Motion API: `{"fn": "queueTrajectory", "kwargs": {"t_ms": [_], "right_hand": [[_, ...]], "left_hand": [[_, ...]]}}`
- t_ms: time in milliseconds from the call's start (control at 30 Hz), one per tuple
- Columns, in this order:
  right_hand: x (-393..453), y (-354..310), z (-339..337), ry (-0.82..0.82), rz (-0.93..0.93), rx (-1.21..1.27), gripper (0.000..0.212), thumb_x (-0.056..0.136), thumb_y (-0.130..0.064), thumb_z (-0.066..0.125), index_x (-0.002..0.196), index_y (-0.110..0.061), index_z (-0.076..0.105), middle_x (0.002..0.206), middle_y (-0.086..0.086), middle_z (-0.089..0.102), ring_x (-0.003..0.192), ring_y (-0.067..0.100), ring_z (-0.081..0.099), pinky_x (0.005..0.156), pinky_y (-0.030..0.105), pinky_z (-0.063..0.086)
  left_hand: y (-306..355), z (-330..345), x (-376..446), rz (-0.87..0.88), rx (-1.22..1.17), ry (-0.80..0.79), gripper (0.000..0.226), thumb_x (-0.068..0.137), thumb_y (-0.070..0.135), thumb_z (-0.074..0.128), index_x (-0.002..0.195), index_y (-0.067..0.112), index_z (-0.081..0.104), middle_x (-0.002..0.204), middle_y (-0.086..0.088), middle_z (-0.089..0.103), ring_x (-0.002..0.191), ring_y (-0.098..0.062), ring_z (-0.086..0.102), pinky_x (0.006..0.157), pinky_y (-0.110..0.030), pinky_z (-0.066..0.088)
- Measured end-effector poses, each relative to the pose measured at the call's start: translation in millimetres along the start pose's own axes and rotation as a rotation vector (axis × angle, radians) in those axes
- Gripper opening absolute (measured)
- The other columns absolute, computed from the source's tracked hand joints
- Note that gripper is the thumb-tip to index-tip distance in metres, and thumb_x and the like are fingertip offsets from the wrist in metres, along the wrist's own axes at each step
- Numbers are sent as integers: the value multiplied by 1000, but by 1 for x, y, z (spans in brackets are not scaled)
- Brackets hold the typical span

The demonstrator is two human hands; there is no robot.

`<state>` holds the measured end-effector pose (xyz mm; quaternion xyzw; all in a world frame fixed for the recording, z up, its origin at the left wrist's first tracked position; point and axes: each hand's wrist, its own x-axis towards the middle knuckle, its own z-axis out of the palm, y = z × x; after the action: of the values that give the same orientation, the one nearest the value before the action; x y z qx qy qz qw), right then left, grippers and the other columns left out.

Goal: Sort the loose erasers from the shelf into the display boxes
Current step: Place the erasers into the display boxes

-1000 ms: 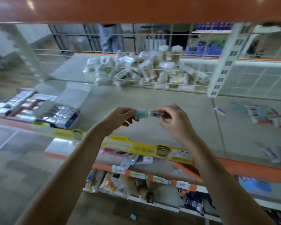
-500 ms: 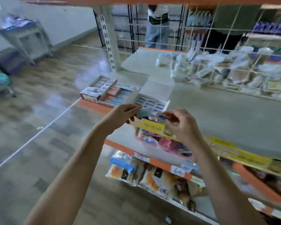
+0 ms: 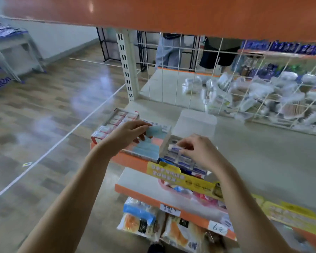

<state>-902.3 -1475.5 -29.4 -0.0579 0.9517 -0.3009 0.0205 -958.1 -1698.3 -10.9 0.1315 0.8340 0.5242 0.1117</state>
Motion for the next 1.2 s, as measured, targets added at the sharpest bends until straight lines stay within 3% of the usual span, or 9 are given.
{"fn": "queueTrajectory", "kwargs": {"t_ms": [133, 233, 400, 567, 733, 867, 1033, 1200], "right_hand": [[13, -7, 8, -65, 80, 10, 27, 87, -20, 64, 114, -22, 66, 104, -7, 60, 87, 5, 52, 77, 18, 38], [15, -9, 9, -121, 104, 5, 28, 88, -20, 63, 115, -24, 65, 96, -14, 54, 89, 4, 52, 77, 19, 38], [15, -17, 11, -180, 149, -55, 24, 90, -22, 61, 112, -25, 67, 84, -21, 53, 85, 6, 57, 76, 24, 46], [14, -27, 22, -89, 254, -57, 25, 90, -22, 60, 114, -23, 66, 84, -18, 56, 75, -3, 55, 65, 9, 39], [20, -39, 16, 45, 342, -108, 24, 92, -23, 57, 115, -23, 64, 111, -5, 61, 89, 3, 52, 66, 1, 33], [32, -51, 16, 171, 321, -134, 24, 93, -23, 55, 114, -18, 65, 106, -1, 61, 92, 9, 55, 74, 14, 35], [48, -64, 26, 230, 258, -119, 22, 92, -21, 55, 111, -17, 66, 102, -3, 58, 89, 9, 54, 78, 18, 38], [63, -64, 33, 227, 256, -126, 22, 93, -21, 54, 111, -17, 66, 105, -2, 59, 87, 7, 51, 76, 17, 35]], "left_hand": [[-11, -11, 30, 34, 28, -73, 28, 97, 10, 46, 91, 31, 63, 70, 7, 63, 64, -5, 56, 64, -24, 44], [-24, -17, 47, 45, 79, -152, 29, 95, 12, 49, 89, 36, 64, 65, 10, 65, 63, -4, 57, 66, -30, 46], [-29, -27, 59, 92, 176, -354, 19, 95, 17, 52, 102, 31, 63, 78, 11, 68, 66, 2, 58, 64, -16, 47], [-27, -52, 72, 142, 232, -551, 16, 93, 19, 55, 106, 24, 63, 83, 10, 67, 72, 0, 60, 68, -14, 47], [-26, -72, 96, 176, 285, -554, 12, 90, 18, 59, 90, 30, 60, 79, 7, 68, 65, 1, 59, 68, -21, 47], [-29, -80, 112, 208, 437, -562, 4, 89, 22, 61, 90, 26, 62, 81, 6, 68, 76, -8, 63, 75, -26, 49], [-34, -82, 107, 253, 565, -590, 12, 90, 29, 60, 101, 28, 65, 85, 22, 57, 78, 10, 53, 68, -7, 38], [-35, -79, 106, 294, 608, -520, 19, 90, 30, 59, 107, 25, 67, 93, 16, 61, 77, 9, 53, 65, -3, 35]]}}
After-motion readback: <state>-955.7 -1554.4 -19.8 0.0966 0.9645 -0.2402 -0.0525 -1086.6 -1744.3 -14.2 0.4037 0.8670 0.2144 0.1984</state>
